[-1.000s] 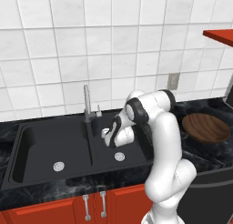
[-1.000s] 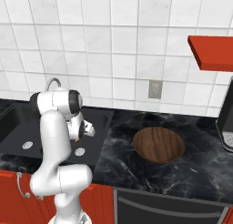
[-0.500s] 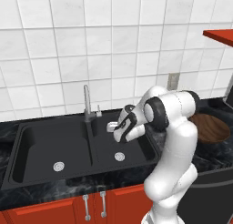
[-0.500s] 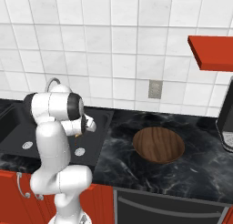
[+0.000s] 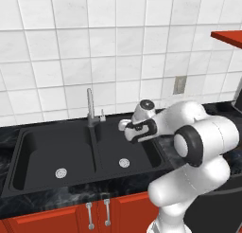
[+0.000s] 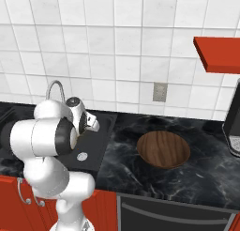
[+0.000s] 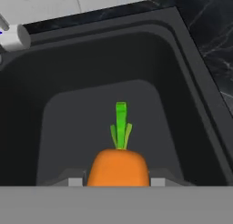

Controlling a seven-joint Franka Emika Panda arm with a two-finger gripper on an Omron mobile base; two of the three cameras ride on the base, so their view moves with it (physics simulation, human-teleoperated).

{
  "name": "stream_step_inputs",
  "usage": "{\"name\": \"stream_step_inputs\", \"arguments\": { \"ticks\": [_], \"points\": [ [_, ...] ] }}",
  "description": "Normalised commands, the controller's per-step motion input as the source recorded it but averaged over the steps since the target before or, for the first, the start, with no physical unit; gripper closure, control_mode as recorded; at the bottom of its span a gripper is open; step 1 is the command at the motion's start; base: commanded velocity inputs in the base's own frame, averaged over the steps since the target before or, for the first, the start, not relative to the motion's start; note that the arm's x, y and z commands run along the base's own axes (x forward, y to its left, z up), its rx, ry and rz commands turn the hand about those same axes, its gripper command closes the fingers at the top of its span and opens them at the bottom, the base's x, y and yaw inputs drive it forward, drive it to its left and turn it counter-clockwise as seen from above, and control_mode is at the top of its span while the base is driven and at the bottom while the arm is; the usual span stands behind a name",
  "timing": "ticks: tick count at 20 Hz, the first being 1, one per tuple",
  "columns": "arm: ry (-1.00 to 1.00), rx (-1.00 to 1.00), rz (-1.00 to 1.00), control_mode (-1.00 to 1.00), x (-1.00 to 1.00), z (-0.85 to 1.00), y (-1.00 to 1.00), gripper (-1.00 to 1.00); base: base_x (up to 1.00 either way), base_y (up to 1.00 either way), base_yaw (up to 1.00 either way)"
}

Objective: Pick the corns from the cabinet and place them in one bowl. Pick the carrot from the sink and place it in the other bowl.

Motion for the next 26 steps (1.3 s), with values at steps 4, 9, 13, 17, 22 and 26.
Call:
{"name": "stream_step_inputs", "arguments": {
  "ticks": [4, 9, 13, 17, 22, 26],
  "points": [
    [0.03, 0.0, 0.0, -1.0, -0.62, 1.0, -0.54, 1.0, 0.0, 0.0, 0.0],
    [0.08, 0.0, 0.03, -1.0, -0.52, 1.0, -0.14, 1.0, 0.0, 0.0, 0.0],
    [0.06, -0.05, 0.05, -1.0, -0.56, 0.93, 0.0, 1.0, 0.0, 0.0, 0.0],
    [0.03, -0.04, 0.03, -1.0, -0.68, 0.77, -0.01, 1.0, 0.0, 0.0, 0.0],
    [0.0, -0.01, 0.04, -1.0, -0.45, 0.14, -0.01, 1.0, 0.0, 0.0, 0.0],
    [0.0, 0.0, 0.03, -1.0, -0.05, 0.0, 0.0, 1.0, 0.0, 0.0, 0.0]
  ]
}}
